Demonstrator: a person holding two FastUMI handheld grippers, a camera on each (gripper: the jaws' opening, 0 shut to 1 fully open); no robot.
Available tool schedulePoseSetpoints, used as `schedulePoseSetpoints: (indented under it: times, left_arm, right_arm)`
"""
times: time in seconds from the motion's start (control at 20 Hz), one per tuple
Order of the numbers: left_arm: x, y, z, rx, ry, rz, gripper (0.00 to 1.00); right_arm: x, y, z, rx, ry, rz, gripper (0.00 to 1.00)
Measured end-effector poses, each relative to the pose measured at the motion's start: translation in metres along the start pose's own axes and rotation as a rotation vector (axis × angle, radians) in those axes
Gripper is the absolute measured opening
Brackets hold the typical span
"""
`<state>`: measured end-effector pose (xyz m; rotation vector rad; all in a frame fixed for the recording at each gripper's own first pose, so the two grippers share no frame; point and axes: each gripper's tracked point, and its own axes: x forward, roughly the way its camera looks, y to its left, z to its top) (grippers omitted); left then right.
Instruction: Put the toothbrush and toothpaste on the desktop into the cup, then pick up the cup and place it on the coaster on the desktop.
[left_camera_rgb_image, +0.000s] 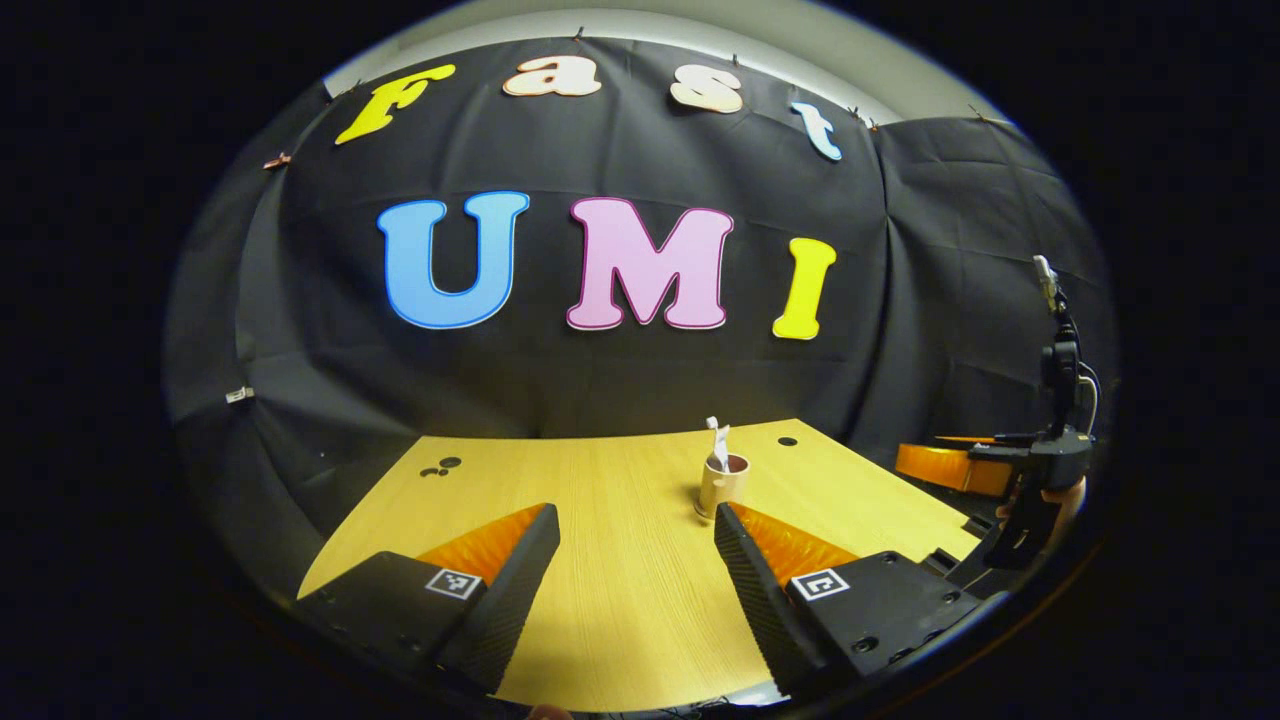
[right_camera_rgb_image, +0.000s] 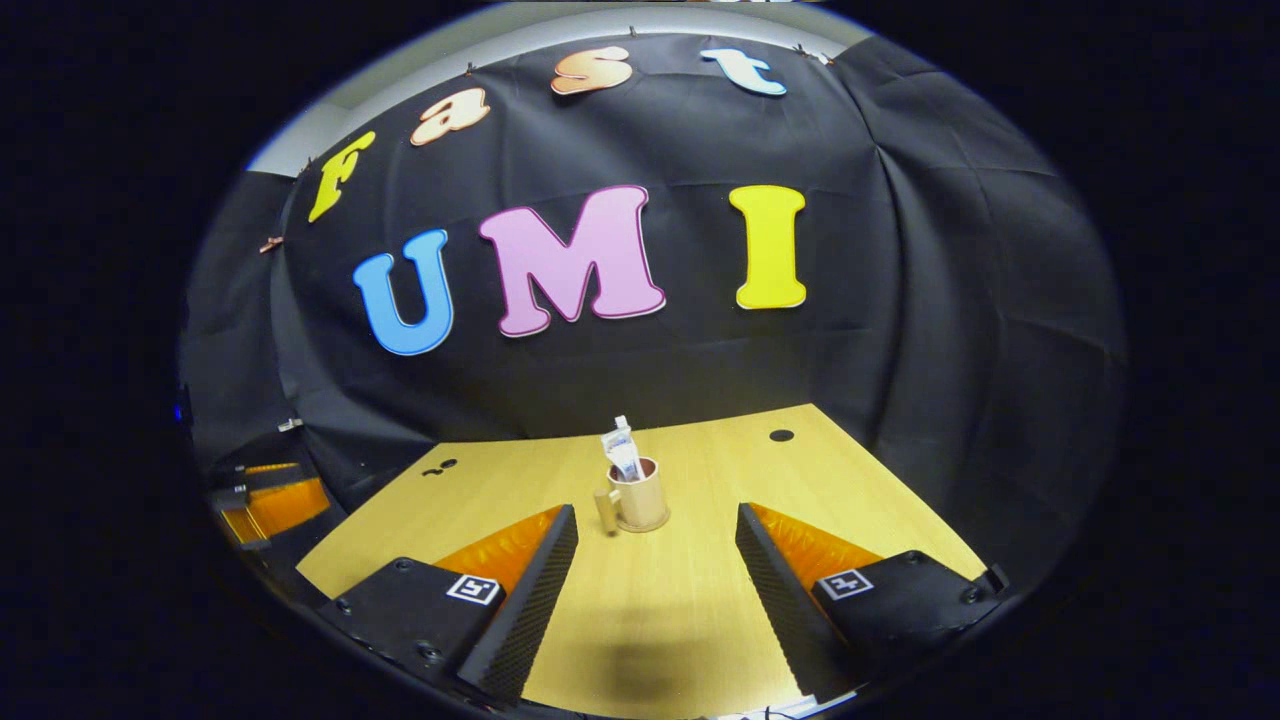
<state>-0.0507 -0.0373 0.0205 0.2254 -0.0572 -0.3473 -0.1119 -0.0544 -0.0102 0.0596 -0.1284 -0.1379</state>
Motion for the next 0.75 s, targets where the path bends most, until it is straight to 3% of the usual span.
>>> schedulePoseSetpoints:
  times: [0.3, 0.75]
  left_arm:
    - [-0.058, -0.016, -0.001, -0.020, -0.066, 0.002, 0.96]
    - [-0.077, 0.012, 0.006, -0.069, -0.109, 0.081, 0.96]
  right_arm:
    - [-0.055, 0.019, 0.018, -0.006, -0.051, 0.017, 0.98]
    - [-0.087, 0.027, 0.021, -0.028, -0.076, 0.009, 0.98]
